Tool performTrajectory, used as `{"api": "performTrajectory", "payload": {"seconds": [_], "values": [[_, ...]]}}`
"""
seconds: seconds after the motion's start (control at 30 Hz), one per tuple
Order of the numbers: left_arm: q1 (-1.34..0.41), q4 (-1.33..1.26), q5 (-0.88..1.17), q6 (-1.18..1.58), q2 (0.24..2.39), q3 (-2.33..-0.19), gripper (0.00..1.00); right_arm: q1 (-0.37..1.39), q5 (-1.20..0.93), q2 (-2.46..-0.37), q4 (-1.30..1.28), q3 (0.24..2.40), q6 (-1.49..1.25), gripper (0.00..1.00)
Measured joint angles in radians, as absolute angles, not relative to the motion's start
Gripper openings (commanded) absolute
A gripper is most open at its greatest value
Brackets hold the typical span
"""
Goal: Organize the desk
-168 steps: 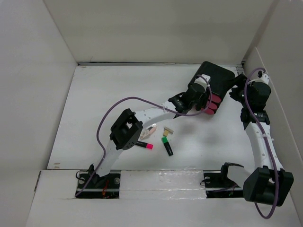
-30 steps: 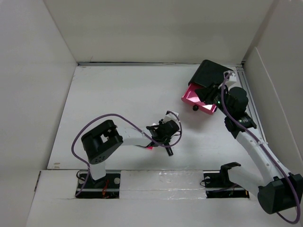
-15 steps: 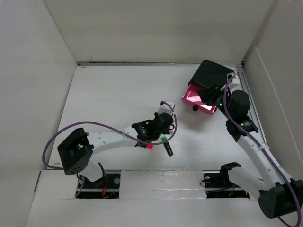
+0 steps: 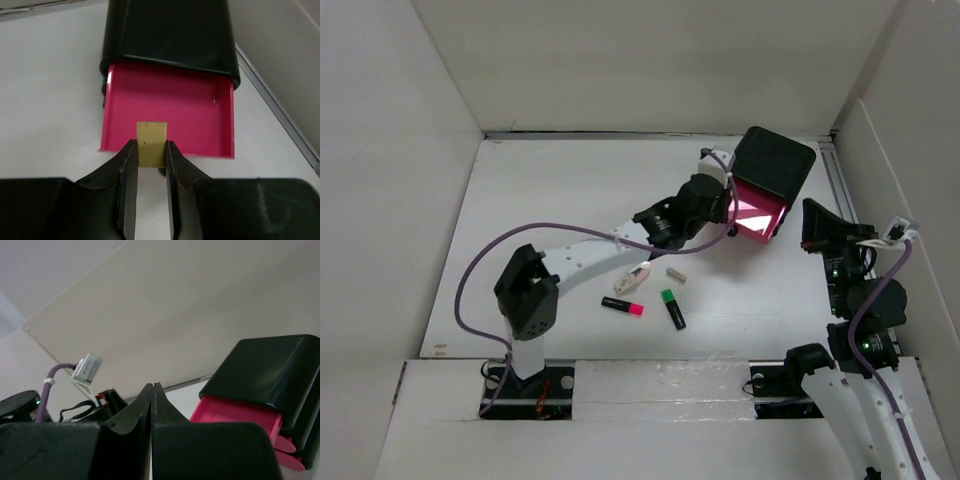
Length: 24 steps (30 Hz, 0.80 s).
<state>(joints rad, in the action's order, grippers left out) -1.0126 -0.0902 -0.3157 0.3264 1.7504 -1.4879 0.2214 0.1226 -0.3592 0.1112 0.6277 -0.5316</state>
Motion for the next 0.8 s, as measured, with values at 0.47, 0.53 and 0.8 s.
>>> {"api": "performTrajectory", "payload": {"seconds": [0.47,0.53,0.8], "values": [[-1.012,0.041,-0.256,0.242,2.109,-1.900,0.20,0.221,0.131,-0.488,0.089,0.626,-0.532,0.02],[-1.012,0.053,-0.254,0.239,2.115,-1.905,0.22,0.221,0.131,-0.484,0.090,0.626,-0.532,0.03],[-1.012,0.065,-0.259,0.219,2.123,-1.934,0.64,0.221,0.131,-0.507,0.089,0.626,-0.532,0.04]]}}
